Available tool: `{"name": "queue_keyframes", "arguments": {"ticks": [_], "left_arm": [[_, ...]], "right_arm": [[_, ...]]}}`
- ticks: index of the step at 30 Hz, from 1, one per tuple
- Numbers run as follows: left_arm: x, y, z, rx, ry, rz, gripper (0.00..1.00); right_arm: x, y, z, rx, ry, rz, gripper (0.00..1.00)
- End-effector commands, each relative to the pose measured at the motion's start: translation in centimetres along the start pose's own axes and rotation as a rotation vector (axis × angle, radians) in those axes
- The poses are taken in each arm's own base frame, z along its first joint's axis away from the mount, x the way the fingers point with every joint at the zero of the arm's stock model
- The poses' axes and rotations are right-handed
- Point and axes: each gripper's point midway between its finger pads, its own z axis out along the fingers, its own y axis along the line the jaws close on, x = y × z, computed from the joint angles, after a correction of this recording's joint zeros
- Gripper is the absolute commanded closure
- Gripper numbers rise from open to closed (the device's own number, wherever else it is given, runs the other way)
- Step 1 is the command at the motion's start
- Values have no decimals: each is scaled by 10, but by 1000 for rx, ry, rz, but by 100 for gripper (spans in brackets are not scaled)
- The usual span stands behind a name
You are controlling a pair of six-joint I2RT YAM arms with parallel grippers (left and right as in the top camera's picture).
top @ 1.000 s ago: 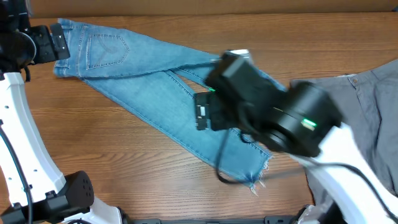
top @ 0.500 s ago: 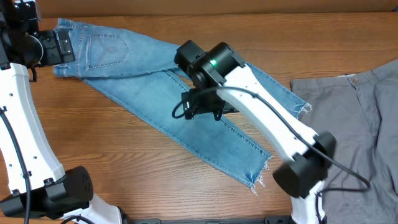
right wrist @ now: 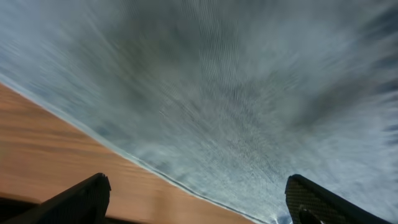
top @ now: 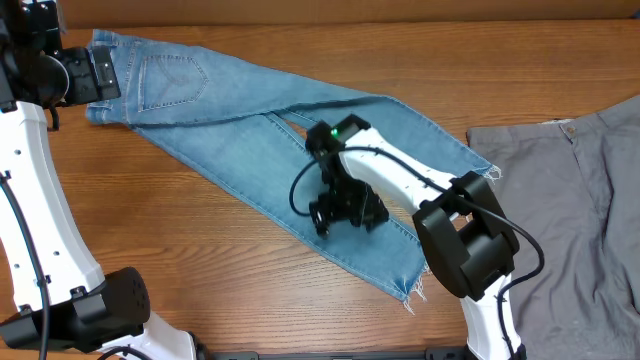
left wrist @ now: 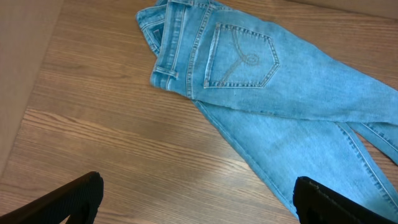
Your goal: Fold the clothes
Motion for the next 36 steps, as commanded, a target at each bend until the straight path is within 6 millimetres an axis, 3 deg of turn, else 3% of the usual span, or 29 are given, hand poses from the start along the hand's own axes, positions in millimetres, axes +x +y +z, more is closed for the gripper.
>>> {"name": "queue_keyframes", "arguments": {"ticks": [1, 8, 15, 20, 21, 22, 25, 31, 34, 36], "left_arm": [[-1, 3, 4, -5, 3, -11, 0], [-1, 2, 4, 1, 1, -11, 0], [-2, 2, 4, 1, -1, -11, 0], [-2, 2, 4, 1, -2, -11, 0], [-2, 2, 4, 1, -2, -11, 0], [-2, 2, 4, 1, -2, -12, 0], [-2, 2, 4, 1, -2, -11, 0], [-2, 2, 4, 1, -2, -11, 0], [-2, 2, 4, 1, -2, -11, 0], [-2, 2, 4, 1, -1, -11, 0]], "right_arm": [[13, 7, 13, -22, 42, -108, 9], [21, 8, 38, -4, 61, -145, 10], [29, -20, 57, 128, 67, 41, 34], [30, -21, 61, 128, 69, 39, 34], [31, -19, 62, 125, 70, 27, 30], [32, -17, 63, 118, 74, 4, 24], [40, -1, 67, 82, 97, -127, 21], [48, 17, 77, 184, 62, -248, 18], [46, 13, 78, 259, 29, -220, 24], [45, 11, 77, 272, 20, -194, 39]]}}
